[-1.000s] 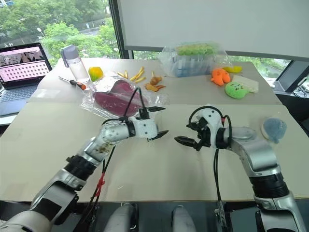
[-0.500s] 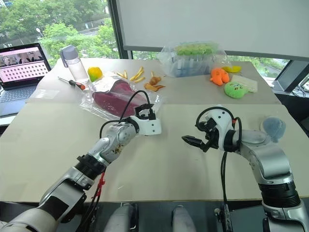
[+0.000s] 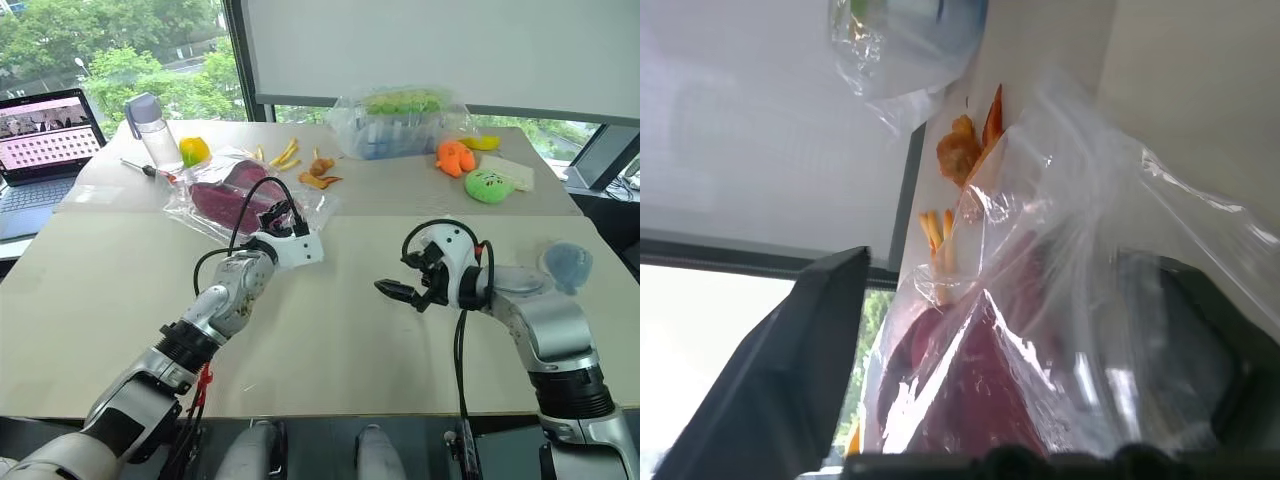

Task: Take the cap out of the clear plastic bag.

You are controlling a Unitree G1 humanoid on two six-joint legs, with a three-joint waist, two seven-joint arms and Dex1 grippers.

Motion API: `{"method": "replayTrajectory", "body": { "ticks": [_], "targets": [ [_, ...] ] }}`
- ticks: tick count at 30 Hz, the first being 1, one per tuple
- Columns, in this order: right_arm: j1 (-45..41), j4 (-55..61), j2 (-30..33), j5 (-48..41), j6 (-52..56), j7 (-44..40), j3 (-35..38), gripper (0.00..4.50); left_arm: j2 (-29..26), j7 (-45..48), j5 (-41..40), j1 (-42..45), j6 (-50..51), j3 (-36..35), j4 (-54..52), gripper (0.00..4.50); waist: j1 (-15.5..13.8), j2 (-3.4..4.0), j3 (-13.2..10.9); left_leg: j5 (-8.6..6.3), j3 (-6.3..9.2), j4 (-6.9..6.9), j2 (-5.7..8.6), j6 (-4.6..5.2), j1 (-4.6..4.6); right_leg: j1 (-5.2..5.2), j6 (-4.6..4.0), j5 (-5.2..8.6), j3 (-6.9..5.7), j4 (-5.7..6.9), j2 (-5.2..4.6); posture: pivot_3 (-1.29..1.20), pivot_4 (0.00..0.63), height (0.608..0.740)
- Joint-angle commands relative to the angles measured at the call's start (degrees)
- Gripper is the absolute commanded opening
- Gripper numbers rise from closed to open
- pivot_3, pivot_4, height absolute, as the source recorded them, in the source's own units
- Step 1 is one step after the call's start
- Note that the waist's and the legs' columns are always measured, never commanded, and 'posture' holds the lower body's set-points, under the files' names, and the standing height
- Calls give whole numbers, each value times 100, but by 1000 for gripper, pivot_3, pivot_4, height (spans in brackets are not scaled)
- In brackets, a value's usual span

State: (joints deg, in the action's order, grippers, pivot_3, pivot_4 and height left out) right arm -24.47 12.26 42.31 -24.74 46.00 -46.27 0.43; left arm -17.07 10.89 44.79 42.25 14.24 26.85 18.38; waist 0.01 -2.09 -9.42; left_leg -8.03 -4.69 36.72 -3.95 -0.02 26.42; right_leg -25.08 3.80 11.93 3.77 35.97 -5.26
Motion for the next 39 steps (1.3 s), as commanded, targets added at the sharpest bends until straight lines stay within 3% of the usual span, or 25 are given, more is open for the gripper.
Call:
{"method": "replayTrajectory", "body": {
  "ticks": [1, 7, 8, 16, 21, 26, 39],
  "targets": [
    [-187, 42, 0, 27, -200, -49, 32, 4500, 46, -61, -40, -1, 109, -181, -274, 2676, 2, 0, 0, 0, 0, 0, 0, 0, 0, 0, 0, 0, 0, 0, 0, 0, 150, 739],
    [-260, -30, -40, 56, -254, -90, -40, 4500, 73, -189, -51, 57, 130, -302, -244, 253, 4, 0, 0, 0, 0, 0, 0, 0, 0, 0, 2, -2, 0, 0, 1, 0, 150, 739],
    [-274, -39, -52, 68, -260, -98, -58, 4500, 73, -219, -74, 89, 117, -343, -234, 105, 4, 0, 0, 0, 0, 0, 0, 0, 0, 0, 3, -2, 0, 0, 0, 0, 150, 739],
    [-446, -162, -359, 99, -361, -154, -269, 4500, 51, -64, -753, 448, -252, -856, -463, 105, 19, 0, 0, 0, 0, 0, 0, 0, 0, -1, 6, -6, 0, 0, 1, 0, 150, 739],
    [-984, -1156, -1746, -443, -401, 718, 561, 4500, 187, 885, -1706, 201, -230, -1088, -1056, 105, 80, 0, 0, 1, 2, -2, -1, 2, 0, -1, 4, -21, 0, 3, 3, 0, 150, 739],
    [-1635, -2856, -2698, -789, -373, 1787, 1520, 4500, 302, 1134, -1828, -114, 35, -969, -1478, 105, 70, 1, 0, 23, 1, -3, -1, 38, 0, 3, 8, -27, 0, 4, 2, 0, 150, 739],
    [-2621, -5365, -3465, -1305, -443, 1352, 2140, 4500, 644, 1173, -1813, -149, 339, -774, -1727, 105, 152, 3, 0, 25, 8, -6, -2, 41, 2, 0, 8, -28, -1, 6, 6, 0, 150, 739]
  ]
}}
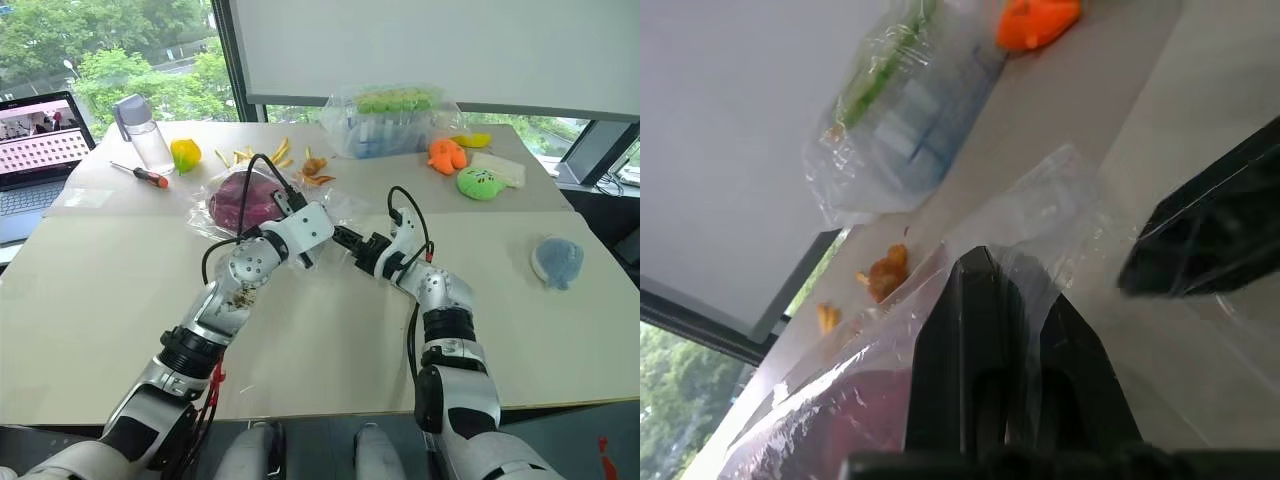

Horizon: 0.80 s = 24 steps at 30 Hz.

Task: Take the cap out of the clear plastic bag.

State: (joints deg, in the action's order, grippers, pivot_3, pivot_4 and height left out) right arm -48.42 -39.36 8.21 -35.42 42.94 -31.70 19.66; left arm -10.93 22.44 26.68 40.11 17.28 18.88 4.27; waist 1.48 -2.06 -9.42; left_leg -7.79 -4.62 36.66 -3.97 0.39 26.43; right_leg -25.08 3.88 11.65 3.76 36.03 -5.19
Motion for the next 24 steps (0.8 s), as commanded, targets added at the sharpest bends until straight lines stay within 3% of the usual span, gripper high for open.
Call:
{"method": "replayTrajectory", "body": {
  "ticks": [1, 20, 21, 24],
  "targets": [
    [-303, -384, -95, -209, -186, -79, 248, 4500, 33, 33, -8, 36, 66, 37, -336, 105, 14, 0, 0, 0, 0, -1, 0, 0, 0, 0, 0, 0, 0, 0, 0, 0, 150, 739],
    [-1366, -2206, -778, 316, -884, -369, 99, 4500, 143, 104, -201, -121, 314, 56, -718, 105, 146, 2, -1, -2, 4, -8, 0, -3, 0, -5, -1, 0, 0, 1, 2, 0, 150, 739],
    [-1396, -2244, -784, 314, -909, -391, 123, 4002, 133, 95, -197, -131, 323, 50, -731, 0, 143, 2, -1, -2, 5, -8, 0, -3, 0, -5, -1, 0, 0, 1, 2, 0, 150, 739],
    [-1440, -2302, -753, 311, -923, -460, 172, 3079, 113, 78, -184, -152, 344, 52, -759, 0, 140, 2, -1, -4, 5, -8, 0, -6, 1, -5, -1, 0, 0, 1, 2, 0, 150, 739]
  ]
}}
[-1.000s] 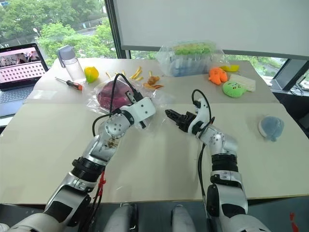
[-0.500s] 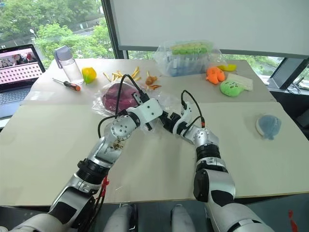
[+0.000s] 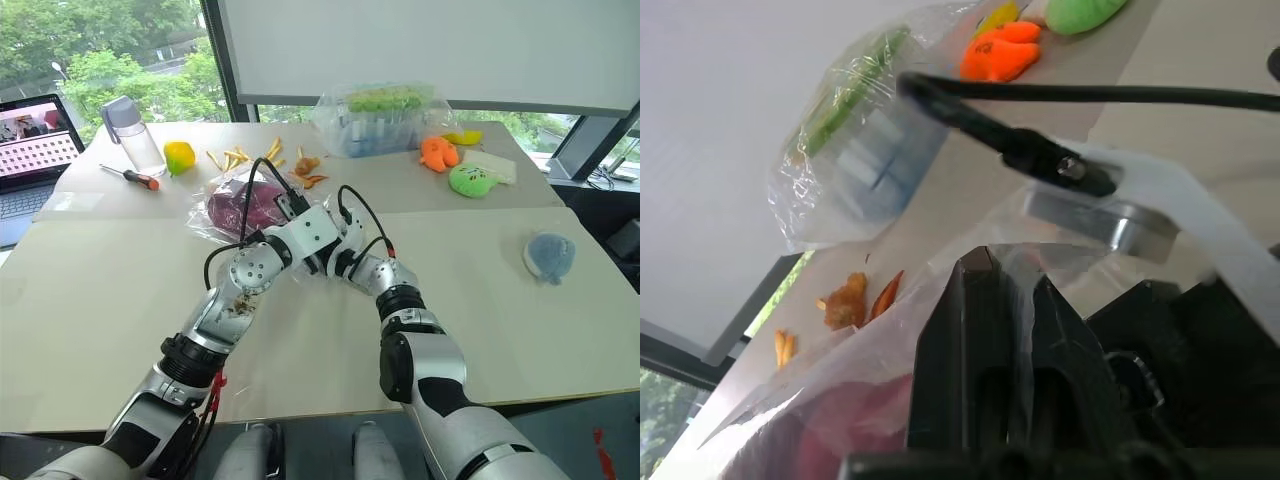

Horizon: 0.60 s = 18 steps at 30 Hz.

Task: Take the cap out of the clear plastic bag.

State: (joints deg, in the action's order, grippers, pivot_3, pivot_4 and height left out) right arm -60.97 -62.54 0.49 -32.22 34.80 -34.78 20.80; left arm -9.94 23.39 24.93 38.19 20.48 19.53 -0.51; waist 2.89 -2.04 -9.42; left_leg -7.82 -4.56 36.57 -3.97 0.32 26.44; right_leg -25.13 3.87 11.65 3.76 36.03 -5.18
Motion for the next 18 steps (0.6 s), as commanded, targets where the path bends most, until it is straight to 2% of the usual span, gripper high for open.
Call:
{"method": "replayTrajectory", "body": {
  "ticks": [1, 6, 9, 16, 18],
  "targets": [
    [-190, 7, 31, -3, -107, -161, 62, 2848, 12, -21, -10, 35, 27, -11, -287, 0, -5, 0, 0, -2, 0, 0, 0, -4, 0, 0, 0, 0, 0, 0, 0, 0, 150, 739],
    [-90, 246, 235, -52, -54, -272, 95, 1028, 32, -36, 12, 27, 72, 58, -271, 0, -25, 0, 0, -20, 0, 0, 1, -33, 1, 0, 0, 0, 0, -1, 0, 0, 150, 739],
    [87, 837, 382, -213, 320, -302, 110, 30, -4, 4, 43, -11, 88, 143, -208, 0, -49, 0, 0, -21, 1, 0, 1, -34, 0, 3, 1, 0, -1, -1, 0, 0, 150, 739],
    [895, 3001, 609, -406, 1199, 164, -42, 10, 0, 37, 26, -18, 65, 256, -101, 0, -55, 2, -1, -21, 3, -4, 2, -34, 2, -3, -2, 2, -1, 0, 0, 0, 150, 739],
    [1273, 4053, 736, -670, 1924, 458, -70, 10, 2, 26, 17, 8, 21, 266, -26, 0, -53, 2, 0, -20, 4, -6, 2, -33, 6, -7, -1, 2, -1, -1, 0, 0, 150, 739]
  ]
}}
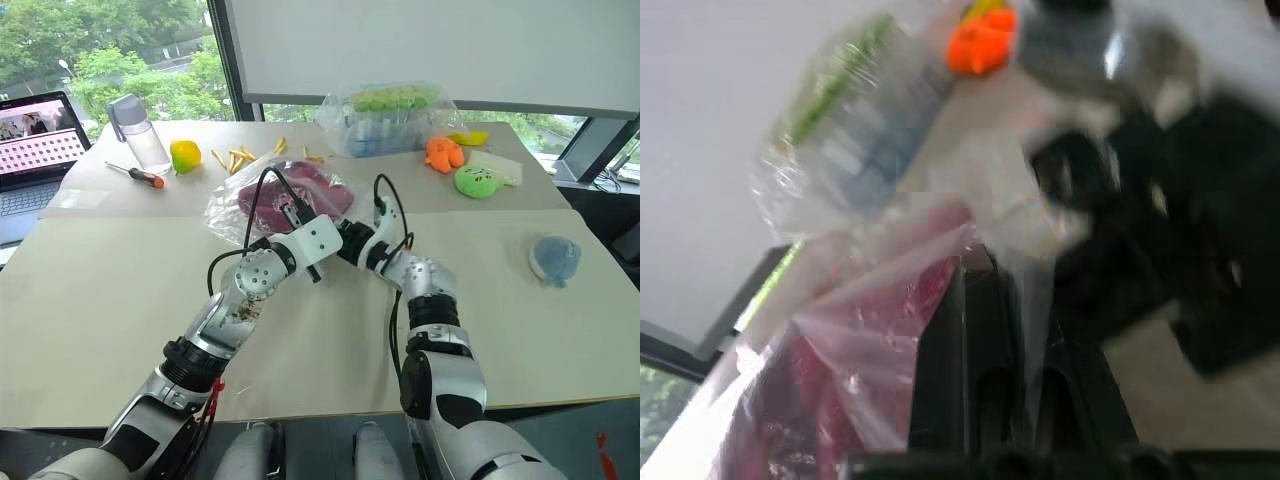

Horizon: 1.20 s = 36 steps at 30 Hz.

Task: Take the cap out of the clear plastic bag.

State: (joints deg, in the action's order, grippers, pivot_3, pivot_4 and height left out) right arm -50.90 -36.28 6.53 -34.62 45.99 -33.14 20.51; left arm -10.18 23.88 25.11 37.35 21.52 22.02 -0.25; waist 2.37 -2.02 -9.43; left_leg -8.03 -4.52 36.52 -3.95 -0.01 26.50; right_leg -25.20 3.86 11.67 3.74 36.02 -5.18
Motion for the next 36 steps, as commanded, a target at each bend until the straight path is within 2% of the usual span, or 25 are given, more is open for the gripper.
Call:
{"method": "replayTrajectory", "body": {
  "ticks": [1, 3, 12, 15, 17, 21, 24, 30, 36],
  "targets": [
    [465, 1949, 253, -323, 1110, 589, -169, 10, 29, -24, -7, 100, -107, 25, -20, 0, -14, 0, 0, 0, 0, -1, 0, 0, 1, 0, 0, 0, 0, -1, 0, 0, 150, 739],
    [716, 2582, 427, -295, 1656, 991, -240, 10, 33, -29, -20, 120, -150, 32, 45, 0, -16, 0, 0, 0, 0, -3, 1, 0, 2, 0, 0, 3, 0, -2, -2, 0, 150, 739],
    [1221, 4297, 922, -2278, 3875, 1174, 985, 10, 102, -61, -71, 182, -362, 80, 299, 0, -24, 0, 0, 5, 3, -4, 3, 8, 0, 2, -5, 2, 0, -5, -2, 0, 150, 739],
    [1444, 4683, 1039, -2579, 4144, 1124, 1025, 10, 125, -76, -67, 202, -406, 84, 357, 0, -24, 0, 0, 23, 6, -8, 2, 37, 0, 2, -6, 4, 0, -7, -2, 0, 150, 739],
    [1800, 5122, 1330, -2672, 4236, 920, 776, 10, 135, -81, -58, 209, -427, 91, 379, 0, -12, 0, 0, 23, 7, -11, 2, 37, 0, 2, -6, 5, 0, -10, 0, 0, 150, 739],
    [2454, 5737, 1942, -2919, 4071, 402, 628, 10, 124, -81, -44, 197, -440, 92, 388, 0, -18, 0, 0, 23, 11, -14, 6, 38, 0, 3, -4, 8, 0, -14, -2, 0, 150, 739],
    [2997, 6121, 2424, -2442, 3018, -158, 520, 10, 97, -77, -39, 184, -445, 85, 391, 0, -39, -1, 0, 23, 12, -13, 10, 38, 0, 8, -2, 15, 0, -19, -6, 0, 150, 739],
    [3561, 6333, 3541, -2309, 2217, -1218, 450, 10, 59, -84, -37, 253, -510, 86, 519, 0, -38, -1, -1, 22, 15, -8, 13, 36, -3, 11, 1, 43, 2, -22, -5, 0, 150, 739],
    [3480, 6352, 3954, -3015, 1674, -1913, 1179, 10, 35, -61, -37, 357, -558, 97, 653, 0, -67, -3, -2, 19, 26, -7, 16, 31, -10, 16, 1, 44, 2, -26, 0, 0, 150, 739]
  ]
}}
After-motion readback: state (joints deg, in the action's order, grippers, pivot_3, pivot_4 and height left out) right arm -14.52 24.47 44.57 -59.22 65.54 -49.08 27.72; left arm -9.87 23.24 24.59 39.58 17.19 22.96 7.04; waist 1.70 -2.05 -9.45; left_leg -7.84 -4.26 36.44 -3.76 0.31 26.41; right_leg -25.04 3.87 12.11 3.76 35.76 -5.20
